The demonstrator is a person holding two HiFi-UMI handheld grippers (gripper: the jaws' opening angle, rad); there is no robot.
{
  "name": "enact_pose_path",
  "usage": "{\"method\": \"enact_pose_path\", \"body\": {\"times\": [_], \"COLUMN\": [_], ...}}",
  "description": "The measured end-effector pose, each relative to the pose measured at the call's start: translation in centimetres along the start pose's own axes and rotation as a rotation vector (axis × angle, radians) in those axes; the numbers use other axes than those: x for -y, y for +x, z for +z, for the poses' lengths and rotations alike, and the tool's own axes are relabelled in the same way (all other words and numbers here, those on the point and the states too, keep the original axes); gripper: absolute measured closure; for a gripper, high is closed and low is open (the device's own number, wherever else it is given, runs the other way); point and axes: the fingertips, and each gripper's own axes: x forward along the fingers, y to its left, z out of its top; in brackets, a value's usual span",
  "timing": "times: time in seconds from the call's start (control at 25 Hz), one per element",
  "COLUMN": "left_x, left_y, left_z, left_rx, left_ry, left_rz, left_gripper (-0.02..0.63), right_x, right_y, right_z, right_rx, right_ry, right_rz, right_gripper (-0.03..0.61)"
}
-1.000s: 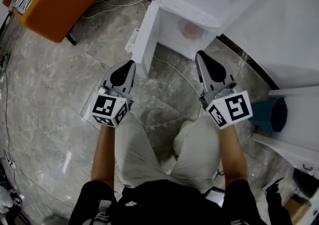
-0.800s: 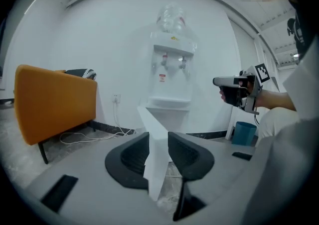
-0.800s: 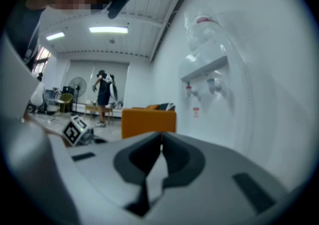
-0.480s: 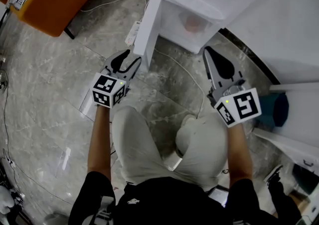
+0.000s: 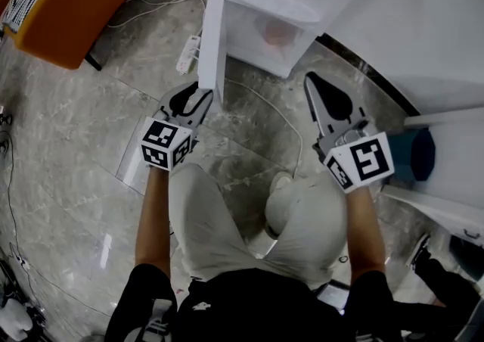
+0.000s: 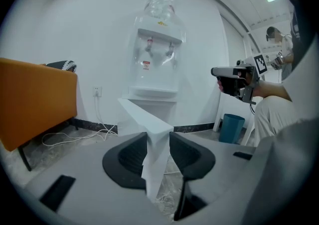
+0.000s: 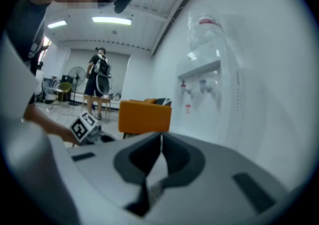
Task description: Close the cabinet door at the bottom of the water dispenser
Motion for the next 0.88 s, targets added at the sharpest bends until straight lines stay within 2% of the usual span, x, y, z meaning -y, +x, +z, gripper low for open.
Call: {"method": "enact_pose_path", "body": {"times": [0.48,0.88], "left_x": [6.8,10.0], "left_y": [6.6,11.5], "left_z": [1.2,2.4], "left_rx": [-0.031,-0.043], "left_ry": [0.109,0.134], "left_rz": [-0.146,-0.218], "left_gripper": [0.499,0.499], "right_x": [2.2,2.9], "right_y": [-1.0,-1.3], "right_z": [-1.1,-1.5], "right_rx": [-0.018,-0.019], "right_ry": [0.018,0.042], "right_rz": [-0.042,-0.050], "right_gripper": [0.543,0.543]}}
